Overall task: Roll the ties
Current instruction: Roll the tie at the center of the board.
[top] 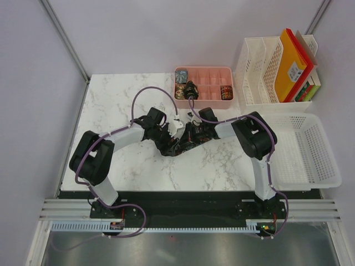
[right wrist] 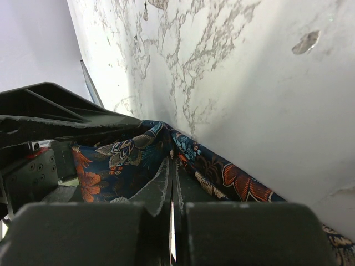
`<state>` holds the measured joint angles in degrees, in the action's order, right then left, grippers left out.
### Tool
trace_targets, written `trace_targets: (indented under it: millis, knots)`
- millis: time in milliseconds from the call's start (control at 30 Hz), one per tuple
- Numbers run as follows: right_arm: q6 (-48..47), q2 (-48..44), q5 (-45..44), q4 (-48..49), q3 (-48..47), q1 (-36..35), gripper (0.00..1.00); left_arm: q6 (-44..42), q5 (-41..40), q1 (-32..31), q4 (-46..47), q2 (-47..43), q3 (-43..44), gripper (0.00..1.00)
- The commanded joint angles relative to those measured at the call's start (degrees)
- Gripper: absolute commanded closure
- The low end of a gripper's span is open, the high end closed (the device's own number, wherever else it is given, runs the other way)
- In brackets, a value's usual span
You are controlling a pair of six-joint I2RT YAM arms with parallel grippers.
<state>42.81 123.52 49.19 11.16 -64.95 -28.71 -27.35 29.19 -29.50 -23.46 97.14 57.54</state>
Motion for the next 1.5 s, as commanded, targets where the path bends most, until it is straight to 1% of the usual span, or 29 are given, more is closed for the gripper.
trace_targets:
  millis: [0,133,167,200,300,367,467,500,600,700,833,967,1067,1133,1300,1333,1367,1433,1467]
  knots:
    - [-3.87,2.34,-7.7,-5.18,2.02,-0.21,1.0,3.89,0.0,-0.12,1.75,-1.96,1.88,0.26]
    - [-3.78,2.16,-7.62,-4.92,1.93,-0.29,1.0,6.08,0.43,1.28,2.45,-3.36,4.42,0.34]
    - [-3.78,2.16,-7.62,-4.74,2.1,-0.21,1.0,8.17,-0.44,1.37,2.63,-3.36,5.12,0.37]
    - [-3.87,2.33,-7.62,-4.74,2.19,-0.29,1.0,9.06,-0.88,1.46,2.37,-2.84,6.61,0.41]
    - [-3.96,2.51,-7.62,-4.65,2.19,-0.29,1.0,10.83,-0.8,1.55,1.76,-2.57,7.41,0.51]
    - [-4.05,2.25,-7.62,-4.57,2.02,-0.21,1.0,11.0,-1.76,1.55,1.67,-2.66,7.06,0.51]
    - [-3.78,2.33,-7.62,-4.57,1.76,-0.29,1.0,10.83,-2.64,1.55,1.49,-3.36,5.22,0.24]
    - [-3.87,2.33,-7.62,-4.48,1.75,-0.29,1.0,10.48,-2.21,1.55,2.01,-3.89,3.21,0.15]
    - [-3.61,2.33,-7.7,-4.39,1.67,-0.29,1.0,9.25,-1.41,1.37,2.37,-4.77,1.44,0.1]
    - [-3.61,2.51,-7.88,-4.39,1.75,-0.29,1.0,7.67,-3.08,1.28,2.46,-3.28,1.35,0.1]
    - [-3.26,2.51,-7.79,-4.13,1.75,-0.38,1.0,4.86,-4.75,-0.47,2.72,-2.05,0.56,0.1]
    - [-3.34,2.51,-7.7,-4.13,1.75,-0.38,1.0,4.5,-4.84,-1.44,2.72,-0.38,0.47,0.19]
    - [-3.26,2.6,-7.44,-4.21,1.76,-0.3,1.0,4.59,-5.55,-2.41,3.69,-0.03,-0.06,0.2]
    - [-3.17,2.77,-7.35,-4.13,1.93,-0.38,1.0,4.59,-6.25,-3.11,4.04,0.94,-0.23,0.24]
    - [-2.82,2.51,-6.83,-4.04,1.84,-0.38,1.0,3.1,-8.97,-4.95,3.95,2.52,-0.94,0.38]
    - [-2.9,2.6,-6.65,-4.04,1.67,-0.38,1.0,3.01,-9.85,-5.22,3.78,2.61,-1.02,0.42]
    - [-2.82,2.77,-6.3,-4.04,1.58,-0.38,1.0,2.66,-10.03,-5.57,3.51,2.7,-1.11,0.54]
    - [-2.55,2.95,-5.95,-4.21,0.97,-0.3,1.0,1.43,-11.43,-5.84,2.81,2.35,-1.81,0.65]
    - [-2.64,2.95,-5.51,-4.3,0.7,-0.29,1.0,0.82,-11.7,-5.84,2.55,2.18,-2.08,0.72]
